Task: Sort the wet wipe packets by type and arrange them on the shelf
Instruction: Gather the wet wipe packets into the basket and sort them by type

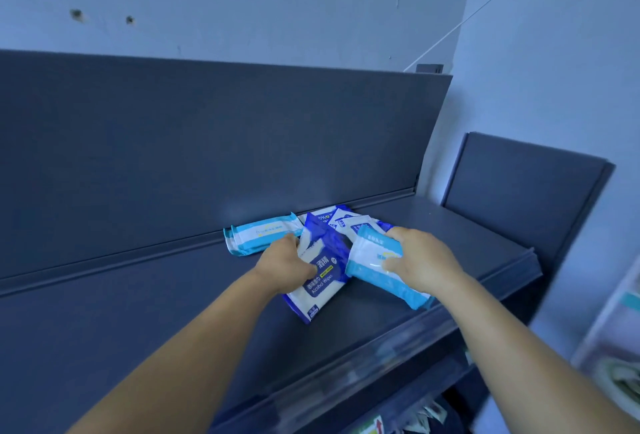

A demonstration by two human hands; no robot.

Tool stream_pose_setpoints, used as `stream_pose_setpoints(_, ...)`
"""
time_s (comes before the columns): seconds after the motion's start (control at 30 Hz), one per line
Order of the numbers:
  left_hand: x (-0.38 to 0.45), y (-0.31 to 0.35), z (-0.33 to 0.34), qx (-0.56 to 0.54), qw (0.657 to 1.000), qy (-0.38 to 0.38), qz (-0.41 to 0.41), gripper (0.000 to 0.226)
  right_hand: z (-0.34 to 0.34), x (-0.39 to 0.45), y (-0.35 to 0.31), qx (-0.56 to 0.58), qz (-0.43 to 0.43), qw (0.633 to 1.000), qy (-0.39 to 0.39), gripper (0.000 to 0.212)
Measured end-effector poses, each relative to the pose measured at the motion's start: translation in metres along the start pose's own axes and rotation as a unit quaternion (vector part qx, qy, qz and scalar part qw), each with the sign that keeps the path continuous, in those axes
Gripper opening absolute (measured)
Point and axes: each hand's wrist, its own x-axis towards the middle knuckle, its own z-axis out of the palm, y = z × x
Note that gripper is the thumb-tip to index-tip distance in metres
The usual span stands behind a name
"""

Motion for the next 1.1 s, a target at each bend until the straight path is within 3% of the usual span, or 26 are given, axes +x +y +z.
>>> stream_pose_setpoints(0.13,-0.029,0.010,-0.007,-0.080,0.991,0.081,0.074,0.028,-0.012,-0.027,-0.004,0.092,0.028,0.988,0.123,0.032)
stream_pose_setpoints(0.23,-0.062,0.021,-0.013,-0.154,0.974,0.094,0.133,0.034,-0.023,-0.054,-0.008,0.176,0.030,0.966,0.187,0.026)
stream_pose_setpoints(0.53,-0.159,0.025,-0.001,-0.204,0.958,0.065,0.188,0.024,-0.042,-0.176,-0.013,0.240,0.074,0.934,0.256,0.027)
stream_pose_setpoints(0.77,-0.230,0.040,0.046,-0.230,0.949,-0.013,0.217,0.027,-0.053,-0.276,0.018,0.211,0.154,0.922,0.286,0.028)
stream_pose_setpoints(1.1,-0.309,0.094,0.162,-0.252,0.922,-0.159,0.248,0.026,-0.060,-0.404,0.114,0.198,0.284,0.886,0.309,0.027)
